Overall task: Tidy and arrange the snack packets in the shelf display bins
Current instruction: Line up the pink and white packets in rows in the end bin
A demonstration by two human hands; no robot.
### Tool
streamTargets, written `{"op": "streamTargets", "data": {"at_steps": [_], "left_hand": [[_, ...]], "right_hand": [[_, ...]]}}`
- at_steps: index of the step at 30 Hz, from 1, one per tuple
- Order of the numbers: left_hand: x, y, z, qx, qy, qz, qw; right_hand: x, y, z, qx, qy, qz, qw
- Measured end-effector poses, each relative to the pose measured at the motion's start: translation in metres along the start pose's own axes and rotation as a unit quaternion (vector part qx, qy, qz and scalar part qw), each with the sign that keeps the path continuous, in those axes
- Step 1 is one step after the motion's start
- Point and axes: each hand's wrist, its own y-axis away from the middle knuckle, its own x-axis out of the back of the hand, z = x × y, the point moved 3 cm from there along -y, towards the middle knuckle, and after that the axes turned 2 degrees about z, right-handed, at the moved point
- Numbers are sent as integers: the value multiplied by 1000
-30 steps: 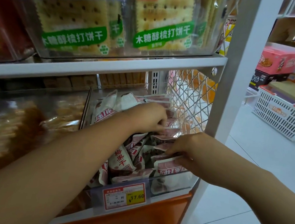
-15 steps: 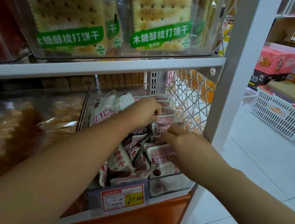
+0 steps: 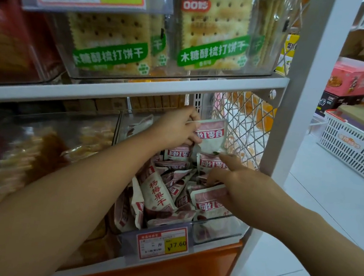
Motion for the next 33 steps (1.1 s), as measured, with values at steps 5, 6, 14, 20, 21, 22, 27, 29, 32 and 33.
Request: {"op": "streamTargets", "data": {"at_steps": [5,6,14,20,21,22,27,29,32,33], "left_hand": [[4,-1,0,41,94,-13,995],[5,-1,0,50,103,-17,993],[3,8,0,96,122,-55,986],[8,11,10,73,145,-41,986],[11,12,12,65,126,-42,989],[13,13,12,61,102,-40,992],[15,15,15,14,-85,-29,996],[11,15,22,-11,-136,-50,989],[11,15,32,-21,-166,-69,983],[15,15,34,-23,-163,-68,984]], "right_hand": [[2,-5,-1,-14,0,-43,999],[2,-7,-1,-17,-1,-52,999],[1,-13,-3,-10,-3,-59,998],[-4,-3,-3,19,3,-22,1000],[-5,0,-3,23,3,-15,1000],[-6,2,-2,27,3,-9,1000],[-8,4,-2,34,-1,11,999],[-7,3,-2,38,2,11,999],[-7,4,-2,43,7,12,999],[-8,5,-2,43,8,14,999]]}}
